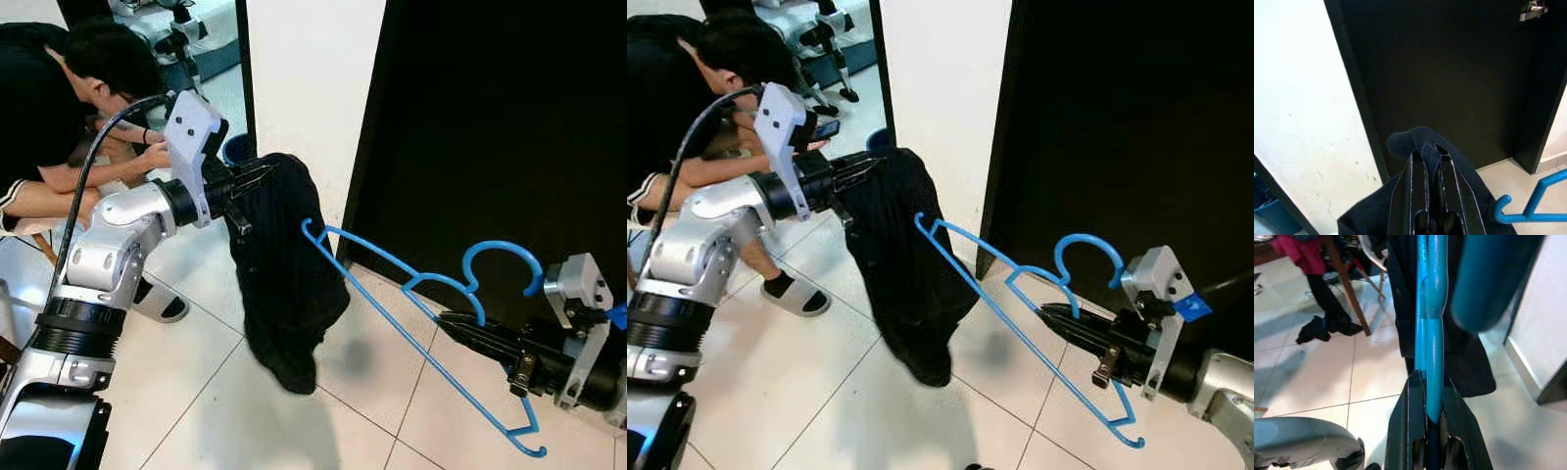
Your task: Hang hanger
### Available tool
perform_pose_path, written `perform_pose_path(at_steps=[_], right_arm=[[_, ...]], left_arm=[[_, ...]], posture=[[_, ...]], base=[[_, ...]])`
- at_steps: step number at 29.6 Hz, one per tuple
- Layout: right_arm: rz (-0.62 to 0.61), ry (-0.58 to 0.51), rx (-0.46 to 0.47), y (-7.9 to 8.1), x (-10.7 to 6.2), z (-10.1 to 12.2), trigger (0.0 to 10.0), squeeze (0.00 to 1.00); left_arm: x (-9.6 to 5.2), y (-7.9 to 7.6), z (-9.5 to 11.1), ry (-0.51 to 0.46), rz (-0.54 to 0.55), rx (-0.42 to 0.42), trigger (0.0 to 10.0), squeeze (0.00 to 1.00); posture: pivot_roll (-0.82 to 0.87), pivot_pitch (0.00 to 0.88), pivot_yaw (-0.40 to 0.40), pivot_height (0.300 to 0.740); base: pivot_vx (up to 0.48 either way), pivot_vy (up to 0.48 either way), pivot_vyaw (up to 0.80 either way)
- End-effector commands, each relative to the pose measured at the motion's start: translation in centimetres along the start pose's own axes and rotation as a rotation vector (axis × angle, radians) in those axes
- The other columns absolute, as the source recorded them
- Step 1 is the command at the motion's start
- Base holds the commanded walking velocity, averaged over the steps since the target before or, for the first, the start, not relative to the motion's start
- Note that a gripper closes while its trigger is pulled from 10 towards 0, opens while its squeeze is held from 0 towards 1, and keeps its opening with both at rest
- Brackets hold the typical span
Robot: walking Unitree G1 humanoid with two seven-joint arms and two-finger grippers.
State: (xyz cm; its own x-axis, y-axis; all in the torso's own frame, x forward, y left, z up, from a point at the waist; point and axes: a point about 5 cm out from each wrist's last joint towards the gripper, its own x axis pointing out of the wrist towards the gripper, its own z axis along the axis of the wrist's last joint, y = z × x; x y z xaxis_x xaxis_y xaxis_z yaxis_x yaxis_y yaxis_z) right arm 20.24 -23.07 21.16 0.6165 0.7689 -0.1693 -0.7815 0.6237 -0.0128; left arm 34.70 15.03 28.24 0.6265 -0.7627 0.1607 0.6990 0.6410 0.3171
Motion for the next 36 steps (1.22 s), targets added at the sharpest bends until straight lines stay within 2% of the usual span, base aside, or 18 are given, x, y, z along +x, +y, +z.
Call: perform_pose_path(at_steps=[1,2,3,5,7,12,14,16,18,20,29,36], right_arm=[[0.075,0.014,-0.006,0.9,0.3,0.4,10.0,0.00],[0.075,0.014,-0.006,0.9,0.3,0.4,10.0,0.00],[0.133,0.031,-0.011,1.6,0.3,0.5,10.0,0.00],[0.133,0.031,-0.011,1.6,0.3,0.5,10.0,0.00],[0.210,0.063,-0.023,2.6,0.4,0.6,10.0,0.00],[0.235,0.083,-0.028,2.9,0.4,0.6,10.0,0.00],[0.227,0.096,-0.036,2.9,0.7,0.5,10.0,0.00],[0.189,0.109,-0.044,2.6,2.0,0.1,10.0,0.00],[0.189,0.109,-0.044,2.6,2.0,0.1,10.0,0.00],[0.167,0.112,-0.046,2.5,2.8,-0.3,10.0,0.00],[0.121,0.119,-0.061,1.7,2.8,-0.1,10.0,0.00],[-0.062,0.143,-0.081,-0.4,3.5,-0.4,10.0,0.00]], left_arm=[[0.4,-0.2,1.2,-0.052,-0.022,0.026,10.0,0.00],[0.4,-0.2,1.2,-0.052,-0.022,0.026,10.0,0.00],[0.7,-0.3,1.3,-0.061,-0.031,0.026,10.0,0.00],[0.7,-0.3,1.3,-0.061,-0.031,0.026,10.0,0.00],[1.2,-0.6,1.5,-0.079,-0.050,0.030,10.0,0.00],[1.4,-0.8,1.7,-0.086,-0.062,0.034,10.0,0.00],[1.4,-0.9,1.9,-0.095,-0.068,0.030,10.0,0.00],[1.8,-1.8,2.4,-0.123,-0.098,0.012,10.0,0.00],[1.8,-1.8,2.4,-0.123,-0.098,0.012,10.0,0.00],[2.1,-2.8,2.5,-0.143,-0.128,-0.007,10.0,0.00],[2.2,-3.4,2.3,-0.143,-0.142,-0.019,10.0,0.00],[2.6,-4.1,2.4,-0.160,-0.150,-0.045,10.0,0.00]], posture=[[0.00,0.136,0.013,0.740],[0.00,0.136,0.013,0.740],[0.00,0.137,0.013,0.740],[0.00,0.137,0.013,0.740],[0.01,0.136,0.013,0.740],[0.01,0.136,0.013,0.740],[0.01,0.136,0.011,0.740],[0.01,0.134,0.009,0.740],[0.01,0.134,0.009,0.740],[0.01,0.134,0.006,0.740],[0.01,0.133,0.004,0.740],[0.01,0.127,0.005,0.740]], base=[[0.000,0.000,0.00],[0.000,0.000,0.00],[0.000,0.000,0.00],[0.000,0.000,0.00],[0.000,0.000,0.00],[0.000,0.000,0.00],[0.000,0.000,0.00],[0.000,0.000,0.00],[0.000,0.000,0.00],[0.000,0.000,0.00],[0.000,0.000,0.00],[0.000,0.000,0.00]])
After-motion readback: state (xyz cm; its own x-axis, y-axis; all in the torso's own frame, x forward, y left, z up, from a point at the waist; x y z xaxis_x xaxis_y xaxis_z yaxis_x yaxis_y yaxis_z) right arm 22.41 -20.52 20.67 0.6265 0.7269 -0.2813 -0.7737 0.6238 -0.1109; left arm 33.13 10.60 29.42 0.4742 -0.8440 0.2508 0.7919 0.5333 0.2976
